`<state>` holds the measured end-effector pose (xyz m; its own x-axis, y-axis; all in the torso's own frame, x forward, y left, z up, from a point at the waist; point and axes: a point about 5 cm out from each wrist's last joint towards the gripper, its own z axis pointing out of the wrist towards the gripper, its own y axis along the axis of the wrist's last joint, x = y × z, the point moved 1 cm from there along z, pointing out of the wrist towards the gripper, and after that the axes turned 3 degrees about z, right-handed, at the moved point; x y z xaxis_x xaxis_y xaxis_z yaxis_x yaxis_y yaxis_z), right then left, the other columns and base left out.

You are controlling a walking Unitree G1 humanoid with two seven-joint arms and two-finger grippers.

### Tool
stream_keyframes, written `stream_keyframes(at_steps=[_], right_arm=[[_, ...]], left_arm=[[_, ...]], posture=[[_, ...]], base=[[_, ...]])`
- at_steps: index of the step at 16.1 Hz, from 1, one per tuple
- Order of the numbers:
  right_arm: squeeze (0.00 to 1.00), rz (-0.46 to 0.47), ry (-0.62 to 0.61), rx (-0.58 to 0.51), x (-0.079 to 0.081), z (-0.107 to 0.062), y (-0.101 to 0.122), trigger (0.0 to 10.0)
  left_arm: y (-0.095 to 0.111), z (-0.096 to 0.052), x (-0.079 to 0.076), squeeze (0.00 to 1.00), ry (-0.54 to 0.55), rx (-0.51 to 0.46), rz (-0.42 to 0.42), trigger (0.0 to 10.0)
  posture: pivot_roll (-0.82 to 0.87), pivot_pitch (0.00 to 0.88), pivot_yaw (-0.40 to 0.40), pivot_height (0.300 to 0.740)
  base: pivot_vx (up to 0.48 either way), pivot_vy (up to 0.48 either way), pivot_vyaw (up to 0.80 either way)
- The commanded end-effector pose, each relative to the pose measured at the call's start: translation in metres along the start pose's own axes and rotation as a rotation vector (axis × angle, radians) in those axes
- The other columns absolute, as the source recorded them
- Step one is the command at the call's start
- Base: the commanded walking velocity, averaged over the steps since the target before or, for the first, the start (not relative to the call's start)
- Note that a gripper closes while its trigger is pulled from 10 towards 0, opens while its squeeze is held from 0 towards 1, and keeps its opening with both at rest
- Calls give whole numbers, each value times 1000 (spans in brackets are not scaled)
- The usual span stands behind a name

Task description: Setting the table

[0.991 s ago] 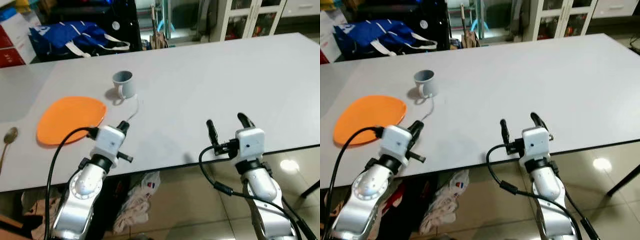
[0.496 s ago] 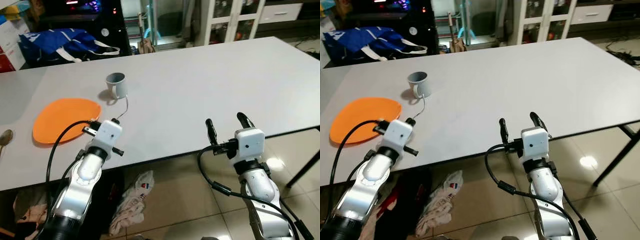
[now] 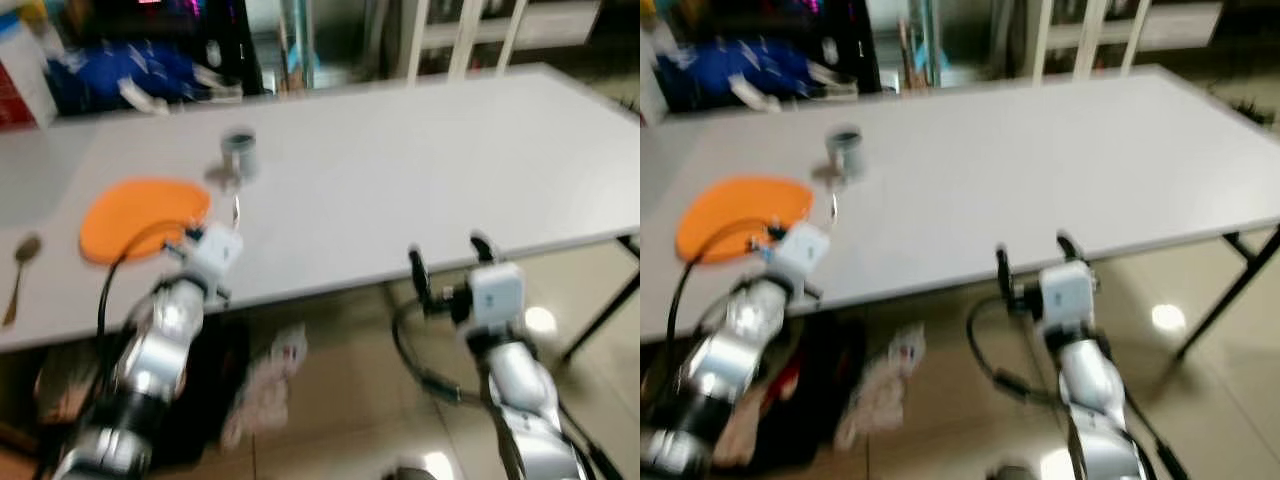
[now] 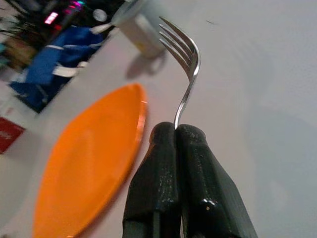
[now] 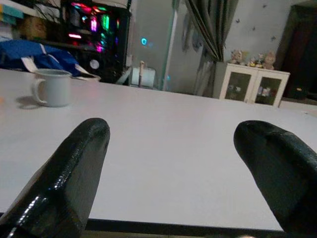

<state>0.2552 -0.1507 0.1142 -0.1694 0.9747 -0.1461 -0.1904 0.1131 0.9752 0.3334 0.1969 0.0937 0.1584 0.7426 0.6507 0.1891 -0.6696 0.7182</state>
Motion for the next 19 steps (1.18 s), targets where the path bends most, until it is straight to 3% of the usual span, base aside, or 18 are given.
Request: stream_keyframes(at_steps=[1, 3, 4, 9, 15, 19], right_arm=[[0, -13, 8, -22, 0, 2, 6, 10000], [0, -16, 8, -23, 0, 1, 8, 10000], [0, -17, 7, -22, 0, 0, 8, 10000], [0, -18, 11, -14, 0, -2, 8, 10000], [0, -20, 10, -11, 1, -1, 7, 10000], [0, -14, 13, -6, 2, 0, 4, 10000]], left_arm=[[6, 5, 10, 0, 27, -9, -10, 0], [18, 7, 11, 0, 23, -48, -284, 0], [22, 6, 9, 0, 16, -71, -355, 0], [29, 2, 2, 0, 24, -104, -421, 0], [40, 1, 3, 0, 8, -155, -425, 0], [44, 0, 1, 0, 4, -165, -439, 0]], posture=[[-160, 0, 89, 722], [-167, 0, 93, 722], [-168, 0, 94, 722], [-169, 0, 91, 722], [-166, 0, 97, 722], [-162, 0, 99, 722]], base=[[0, 0, 0], [0, 0, 0], [0, 0, 0], [48, 0, 0], [443, 0, 0], [480, 0, -492]])
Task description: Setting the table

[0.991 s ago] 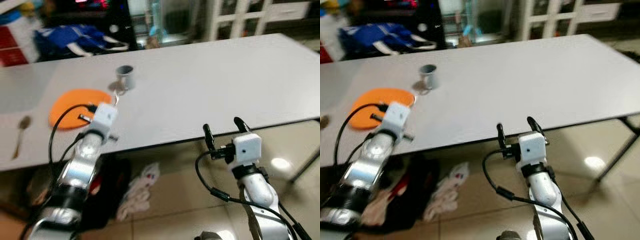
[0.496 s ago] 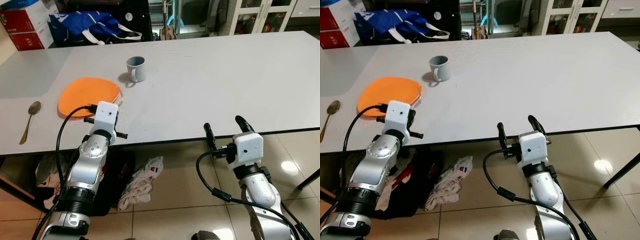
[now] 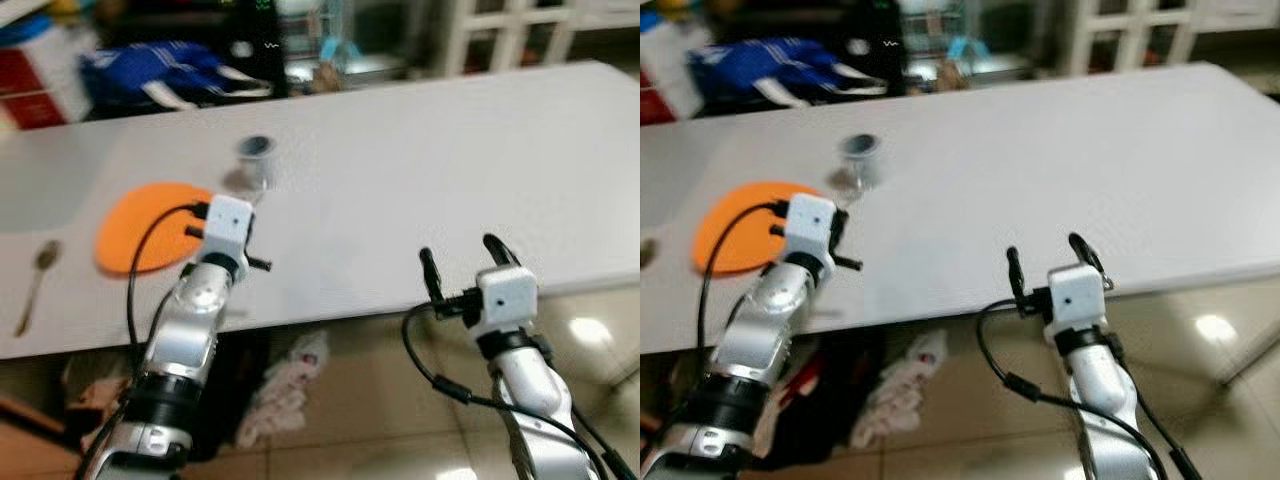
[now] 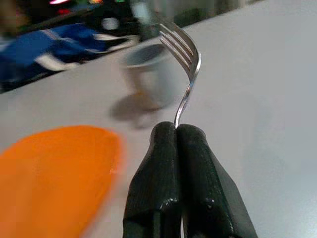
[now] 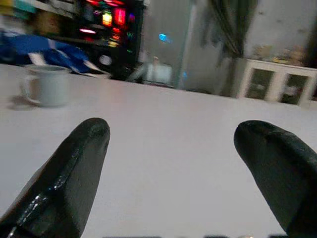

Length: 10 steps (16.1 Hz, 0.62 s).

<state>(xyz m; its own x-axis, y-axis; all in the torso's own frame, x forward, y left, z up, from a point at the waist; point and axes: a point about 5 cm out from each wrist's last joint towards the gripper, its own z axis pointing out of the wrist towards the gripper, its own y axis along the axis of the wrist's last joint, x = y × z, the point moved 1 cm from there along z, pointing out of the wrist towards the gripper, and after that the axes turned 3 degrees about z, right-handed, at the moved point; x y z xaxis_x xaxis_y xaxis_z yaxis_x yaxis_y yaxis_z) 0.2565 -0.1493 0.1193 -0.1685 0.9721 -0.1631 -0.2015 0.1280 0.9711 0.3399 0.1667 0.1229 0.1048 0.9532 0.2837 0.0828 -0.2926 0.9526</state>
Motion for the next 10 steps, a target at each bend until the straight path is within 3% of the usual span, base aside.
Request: stream_keyframes(at_steps=[1, 3, 10], right_arm=[[0, 3, 11, 4, 2, -2, -2, 10000], [0, 1, 18, 6, 1, -2, -4, 10000], [0, 0, 28, 7, 3, -1, -3, 10000]], left_arm=[[2, 1, 3, 0, 14, -2, -14, 0], [4, -2, 0, 0, 13, -6, -58, 0], [21, -10, 4, 0, 32, 4, 21, 0]], posture=[[-161, 0, 98, 722], [-162, 0, 98, 722], [-162, 0, 96, 722]], base=[[480, 0, 0], [480, 0, 0], [0, 0, 0]])
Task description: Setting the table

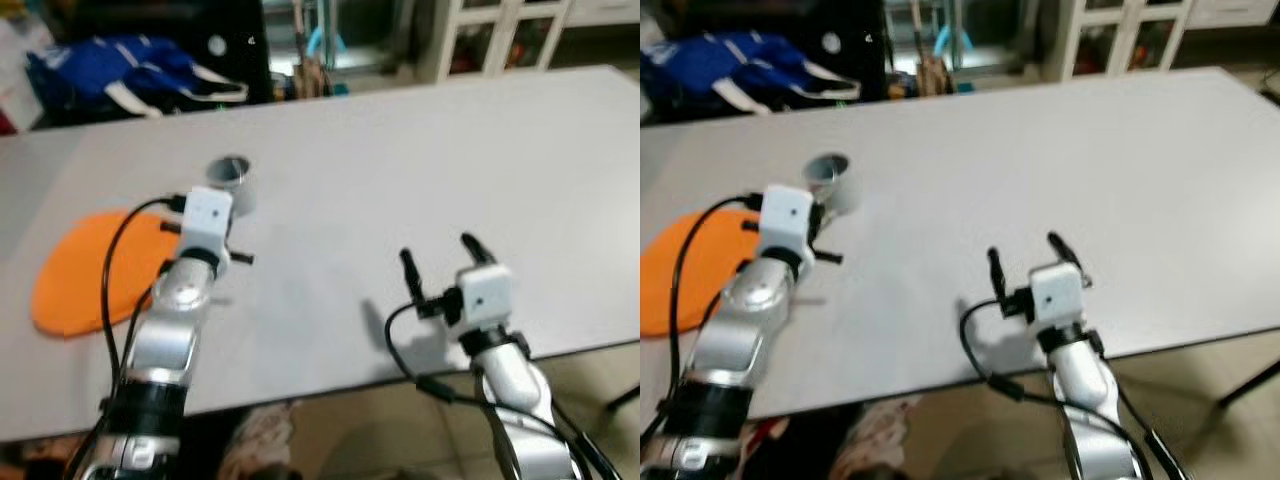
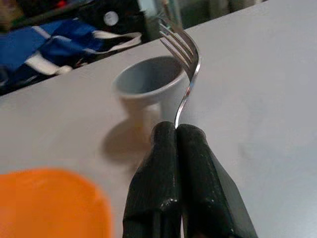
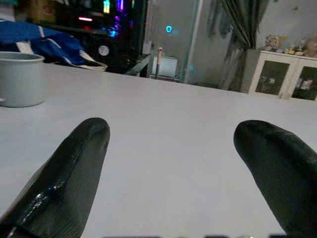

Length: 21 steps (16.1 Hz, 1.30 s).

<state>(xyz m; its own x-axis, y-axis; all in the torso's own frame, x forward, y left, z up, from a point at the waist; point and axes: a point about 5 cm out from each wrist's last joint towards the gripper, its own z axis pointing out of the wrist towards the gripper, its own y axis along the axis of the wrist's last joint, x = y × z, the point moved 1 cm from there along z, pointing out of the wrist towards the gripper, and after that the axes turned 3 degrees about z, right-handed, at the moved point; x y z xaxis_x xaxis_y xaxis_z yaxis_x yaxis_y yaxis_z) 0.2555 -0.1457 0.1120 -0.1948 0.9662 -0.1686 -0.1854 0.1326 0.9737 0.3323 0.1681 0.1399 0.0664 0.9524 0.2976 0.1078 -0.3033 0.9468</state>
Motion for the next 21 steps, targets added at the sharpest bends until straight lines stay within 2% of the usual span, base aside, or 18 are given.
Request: stream_keyframes(at_steps=[1, 2, 5, 9, 11, 16, 21], right_arm=[[0, 1, 1, -12, -1, 0, 4, 10000], [0, 0, 2, -13, -1, 1, 5, 10000], [0, 1, 6, -14, 1, 2, 6, 10000], [0, 4, 9, -10, 3, -1, 7, 10000], [0, 0, 7, -9, 1, -1, 7, 10000], [0, -8, 5, -8, -1, -1, 9, 10000], [0, -7, 11, -5, 1, -1, 9, 10000]], left_arm=[[10, -3, -5, 0, -20, -17, 12, 0], [13, -6, -9, 0, -53, -7, 33, 0], [16, -8, -8, 0, -74, 23, 121, 0], [-12, -7, 7, 0, -87, 166, 308, 0], [-17, -5, 9, 0, -92, 194, 368, 0], [-36, -12, -11, 0, -168, 264, 403, 0], [-43, -20, -24, 0, -206, 303, 360, 0]], posture=[[-155, 0, 97, 722], [-151, 0, 97, 722], [-147, 0, 98, 722], [-148, 0, 101, 722], [-154, 0, 101, 722], [-156, 0, 102, 722], [-154, 0, 107, 722]], base=[[0, 0, 0], [0, 0, 0], [0, 0, 0], [0, 0, 0], [0, 0, 0], [0, 0, 0], [0, 0, 0]])
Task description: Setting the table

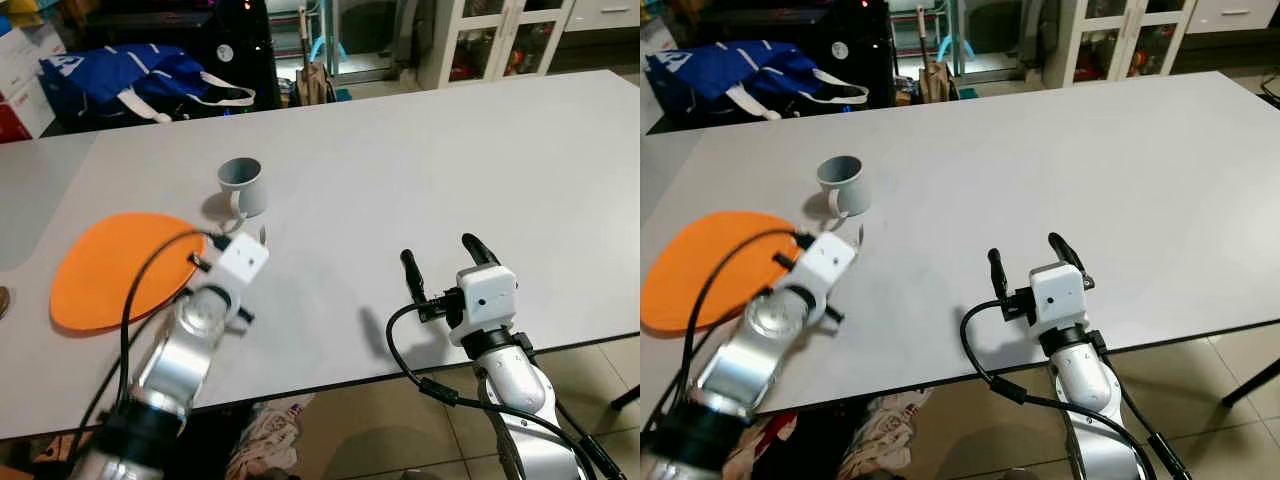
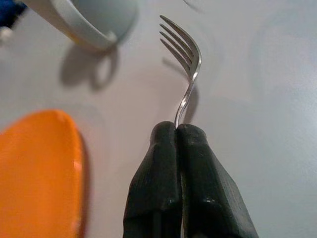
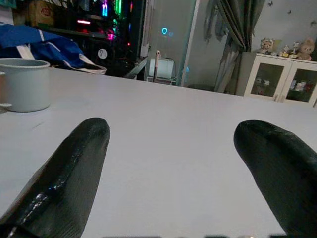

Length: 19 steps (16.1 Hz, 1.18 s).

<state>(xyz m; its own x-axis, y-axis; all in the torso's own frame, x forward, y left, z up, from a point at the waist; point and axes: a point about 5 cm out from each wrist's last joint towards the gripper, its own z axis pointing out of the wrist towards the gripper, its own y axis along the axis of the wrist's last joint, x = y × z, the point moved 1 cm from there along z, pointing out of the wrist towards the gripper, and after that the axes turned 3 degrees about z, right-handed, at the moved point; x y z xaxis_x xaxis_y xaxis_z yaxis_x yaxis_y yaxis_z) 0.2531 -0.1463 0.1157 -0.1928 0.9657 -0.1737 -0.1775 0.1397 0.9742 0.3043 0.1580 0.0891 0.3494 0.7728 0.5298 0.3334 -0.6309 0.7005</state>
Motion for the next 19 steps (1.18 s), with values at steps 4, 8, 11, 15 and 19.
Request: stream_keyframes(at_steps=[4, 8, 11, 15, 19], right_arm=[[0, 2, 14, -8, 3, 1, 4, 10000], [0, 4, 15, -4, 4, 0, 2, 10000], [0, 4, 17, -3, 5, 0, 1, 10000], [0, 4, 19, -3, 6, 0, 0, 10000], [0, 5, 16, -3, 5, 0, -1, 10000]], left_arm=[[-1, -4, 1, 0, 7, 11, -14, 0], [-3, -7, -7, 8, -25, 30, -6, 10000], [-4, -7, -9, 1000, -39, 38, -9, 10000], [-5, -7, -11, 1000, -50, 48, -10, 10000], [15, -10, -8, 1000, -45, -34, -74, 10000]], posture=[[-149, 5, 106, 722], [-148, 0, 114, 722], [-146, 0, 118, 722], [-148, 0, 121, 722], [-149, 0, 122, 722]], base=[[0, 0, 0], [0, 0, 0], [0, 0, 0], [0, 0, 0], [0, 0, 0]])
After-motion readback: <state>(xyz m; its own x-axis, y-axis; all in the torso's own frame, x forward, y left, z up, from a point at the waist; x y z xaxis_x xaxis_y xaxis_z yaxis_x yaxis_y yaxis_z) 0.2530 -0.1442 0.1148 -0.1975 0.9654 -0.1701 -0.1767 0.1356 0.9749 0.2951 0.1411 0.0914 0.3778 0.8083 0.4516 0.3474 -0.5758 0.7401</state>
